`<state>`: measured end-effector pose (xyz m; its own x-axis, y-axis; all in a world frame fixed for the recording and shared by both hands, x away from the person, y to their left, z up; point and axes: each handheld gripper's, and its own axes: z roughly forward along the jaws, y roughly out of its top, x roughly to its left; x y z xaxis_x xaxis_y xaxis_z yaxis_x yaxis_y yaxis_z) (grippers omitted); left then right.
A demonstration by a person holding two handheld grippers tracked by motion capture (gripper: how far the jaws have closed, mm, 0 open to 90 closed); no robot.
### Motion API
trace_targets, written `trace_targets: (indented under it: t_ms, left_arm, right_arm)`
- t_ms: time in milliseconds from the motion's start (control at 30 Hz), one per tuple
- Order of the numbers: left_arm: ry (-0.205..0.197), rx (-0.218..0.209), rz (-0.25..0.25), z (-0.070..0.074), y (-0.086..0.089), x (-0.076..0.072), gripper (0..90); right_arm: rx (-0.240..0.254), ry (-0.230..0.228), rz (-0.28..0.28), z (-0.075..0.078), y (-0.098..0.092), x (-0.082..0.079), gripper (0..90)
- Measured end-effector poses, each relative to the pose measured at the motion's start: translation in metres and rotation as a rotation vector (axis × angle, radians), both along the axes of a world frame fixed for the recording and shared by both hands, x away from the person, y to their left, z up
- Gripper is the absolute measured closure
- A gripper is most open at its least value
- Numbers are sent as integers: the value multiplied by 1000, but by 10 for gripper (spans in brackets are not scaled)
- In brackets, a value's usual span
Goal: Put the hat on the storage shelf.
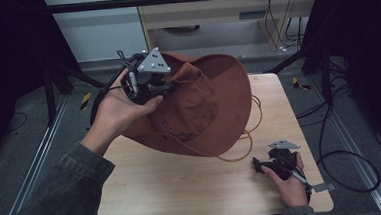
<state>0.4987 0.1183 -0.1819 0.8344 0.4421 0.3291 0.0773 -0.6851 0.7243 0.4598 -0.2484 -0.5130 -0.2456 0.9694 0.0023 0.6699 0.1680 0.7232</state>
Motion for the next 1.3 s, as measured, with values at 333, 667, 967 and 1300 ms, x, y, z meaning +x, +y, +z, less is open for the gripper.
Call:
trace_targets:
  t_ms: [333, 667, 967, 1300]
  left_arm:
    - [8, 13, -32, -3, -24, 4, 886]
    - [6, 38, -57, -1, -43, 6, 886]
    - [9, 45, -80, -5, -64, 10, 886]
    - [10, 46, -94, -2, -83, 13, 886]
  right_arm:
    - [0, -2, 1, 0, 0, 0, 6]
    - [0, -1, 0, 0, 0, 0, 6]
    - [1, 0, -1, 0, 0, 0, 6]
    - [2, 0, 1, 0, 0, 0, 6]
